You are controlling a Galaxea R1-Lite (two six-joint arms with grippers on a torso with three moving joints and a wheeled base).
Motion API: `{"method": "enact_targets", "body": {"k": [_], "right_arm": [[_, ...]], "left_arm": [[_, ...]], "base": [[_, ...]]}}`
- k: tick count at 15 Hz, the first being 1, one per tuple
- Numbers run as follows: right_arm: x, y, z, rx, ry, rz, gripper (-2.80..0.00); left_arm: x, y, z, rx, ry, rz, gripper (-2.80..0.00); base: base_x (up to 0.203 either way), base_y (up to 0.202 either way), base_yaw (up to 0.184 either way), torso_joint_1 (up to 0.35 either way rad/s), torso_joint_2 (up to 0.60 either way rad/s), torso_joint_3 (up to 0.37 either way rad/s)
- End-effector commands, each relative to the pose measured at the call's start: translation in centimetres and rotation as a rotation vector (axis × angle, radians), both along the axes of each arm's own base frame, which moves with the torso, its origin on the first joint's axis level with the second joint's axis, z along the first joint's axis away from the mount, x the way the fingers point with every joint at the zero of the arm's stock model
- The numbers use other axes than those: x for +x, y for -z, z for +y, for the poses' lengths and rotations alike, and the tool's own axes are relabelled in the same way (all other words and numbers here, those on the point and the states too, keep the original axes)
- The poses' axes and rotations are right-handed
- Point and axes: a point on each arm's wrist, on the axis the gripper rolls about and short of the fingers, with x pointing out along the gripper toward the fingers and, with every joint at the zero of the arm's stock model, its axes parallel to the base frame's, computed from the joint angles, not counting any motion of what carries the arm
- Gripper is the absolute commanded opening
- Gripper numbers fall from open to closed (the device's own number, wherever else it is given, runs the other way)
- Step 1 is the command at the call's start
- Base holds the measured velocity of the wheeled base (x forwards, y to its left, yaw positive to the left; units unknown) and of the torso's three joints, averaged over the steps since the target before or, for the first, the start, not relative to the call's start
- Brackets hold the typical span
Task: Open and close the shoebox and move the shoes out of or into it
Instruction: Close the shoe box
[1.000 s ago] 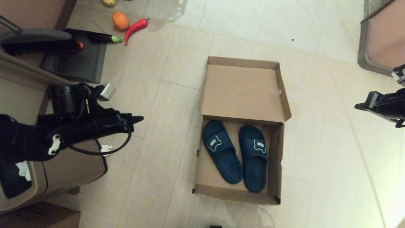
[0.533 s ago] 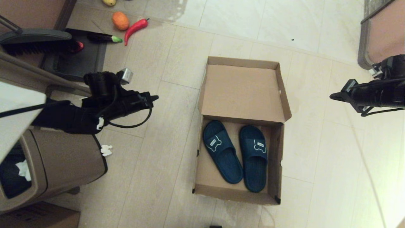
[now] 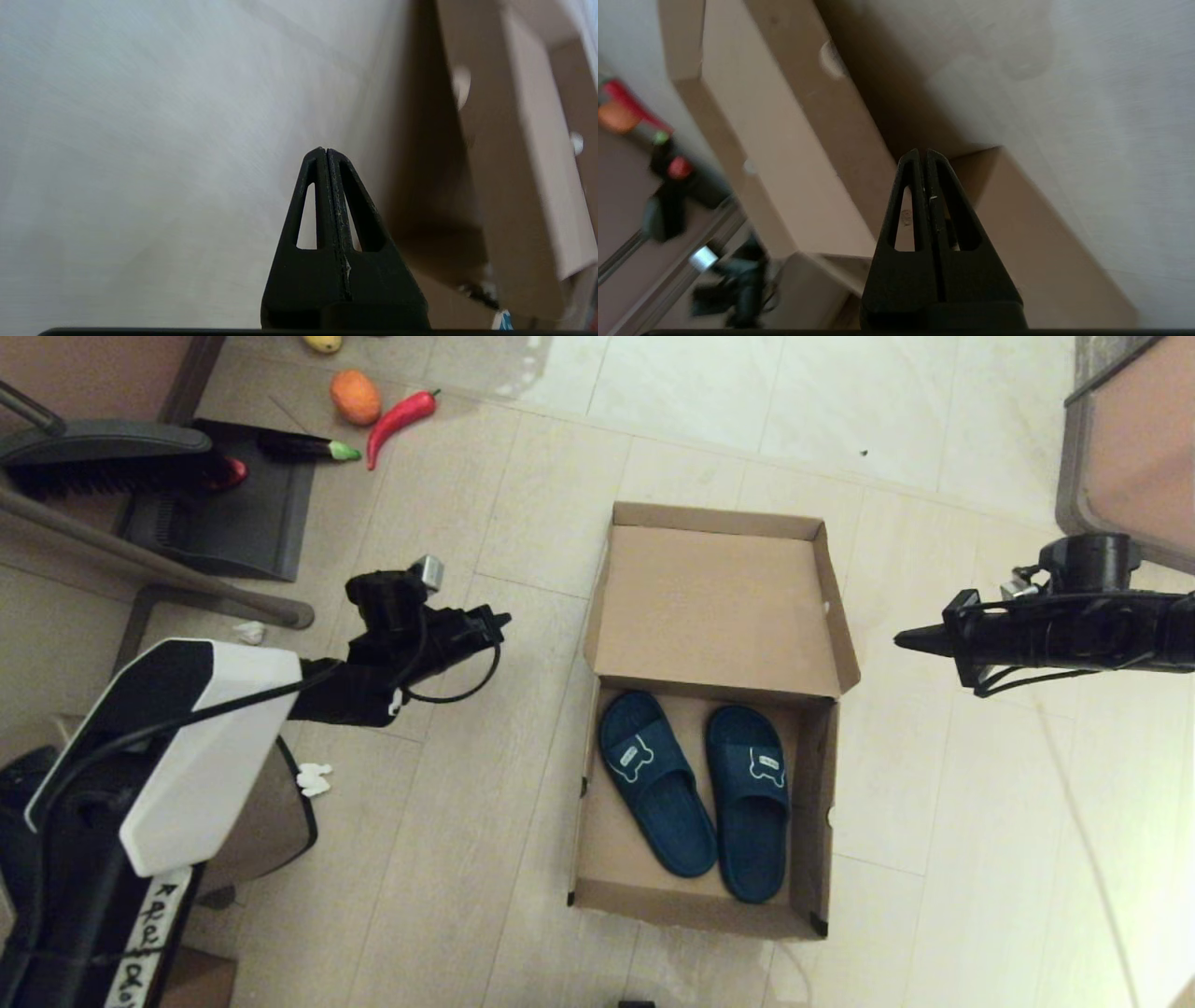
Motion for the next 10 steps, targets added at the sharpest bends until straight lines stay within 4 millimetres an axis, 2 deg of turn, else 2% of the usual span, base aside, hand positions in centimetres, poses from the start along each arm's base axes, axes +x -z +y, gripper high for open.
{"method": "enact_targets", "body": {"k": [1, 5, 10], "right_arm": [[1.0, 1.0, 0.5, 0.019, -0.025, 0.012, -2.8], [2.7, 2.1, 2.4, 0.031, -0.062, 0.019, -2.8], [2.9, 4.3, 3.1, 0.036, -0.059, 0.083, -2.8]], "left_arm": [[0.3, 2.0, -1.8, -0.003, 0.035, 0.033, -2.8], [-0.2, 2.4, -4.3, -0.019, 0.084, 0.022, -2.8], [-0.3, 3.0, -5.3, -0.019, 0.096, 0.022, -2.8]], "base": [[0.0, 0.0, 0.0, 0.0, 0.0, 0.0], [0.0, 0.0, 0.0, 0.0, 0.0, 0.0], [0.0, 0.0, 0.0, 0.0, 0.0, 0.0]]}}
